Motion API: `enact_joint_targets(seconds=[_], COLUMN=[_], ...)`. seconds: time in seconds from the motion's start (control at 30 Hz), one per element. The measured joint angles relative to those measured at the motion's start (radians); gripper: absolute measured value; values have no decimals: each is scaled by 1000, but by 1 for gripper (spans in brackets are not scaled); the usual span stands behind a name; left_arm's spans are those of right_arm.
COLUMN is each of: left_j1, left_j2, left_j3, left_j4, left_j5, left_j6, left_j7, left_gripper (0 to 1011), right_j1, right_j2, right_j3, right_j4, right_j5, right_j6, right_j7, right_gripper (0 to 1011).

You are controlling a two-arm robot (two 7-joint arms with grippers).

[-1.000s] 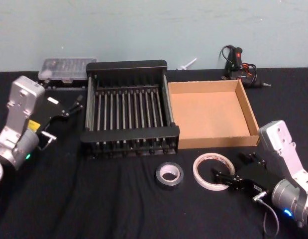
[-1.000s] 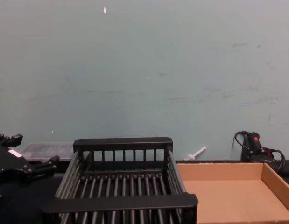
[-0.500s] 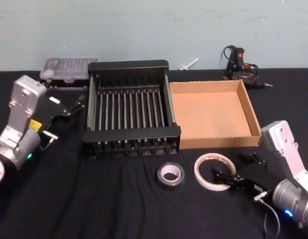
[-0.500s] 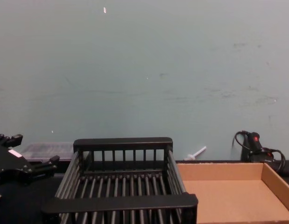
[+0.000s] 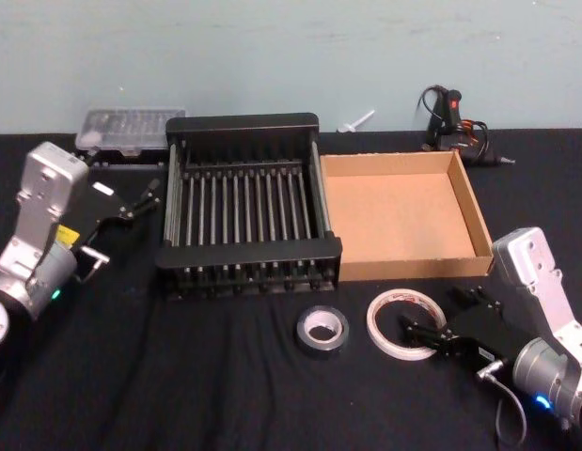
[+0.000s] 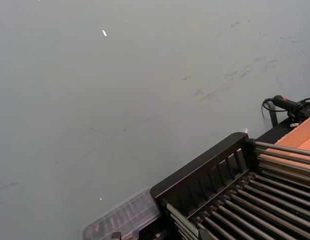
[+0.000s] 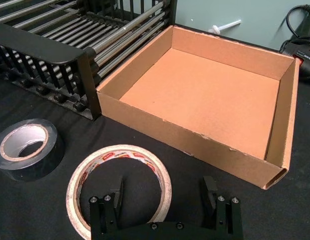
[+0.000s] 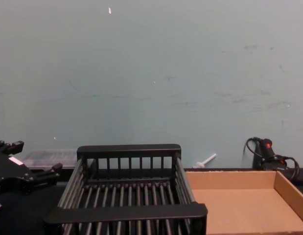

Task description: Pick up the white tape and place it into the black box , Pick up the silver tape and place it into the brown box.

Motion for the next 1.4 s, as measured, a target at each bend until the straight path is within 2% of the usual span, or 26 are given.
enact_joint_targets(seconds=[0.3, 0.77, 1.13, 1.23, 1.4], left_j1=[0, 0, 0, 0, 0], left_j2=[0, 0, 0, 0, 0], left_j3=[0, 0, 0, 0, 0], left_j4=[0, 0, 0, 0, 0], left_j5=[0, 0, 0, 0, 0], left_j6=[0, 0, 0, 0, 0], left_j7=[0, 0, 0, 0, 0], left_gripper=[1001, 1002, 1001, 1001, 1001], right_j1=[-5, -6, -5, -5, -5], right_j2=[-17, -16, -15, -15, -15], right_j3=[12, 12, 11, 11, 11], right_j4=[2, 2, 2, 2, 2], right_j5=[-19, -21, -18, -18, -18], right_j6=[7, 8, 8, 8, 8], right_j7=[13, 13, 13, 12, 12], right_gripper=[1002, 998, 731, 607, 462])
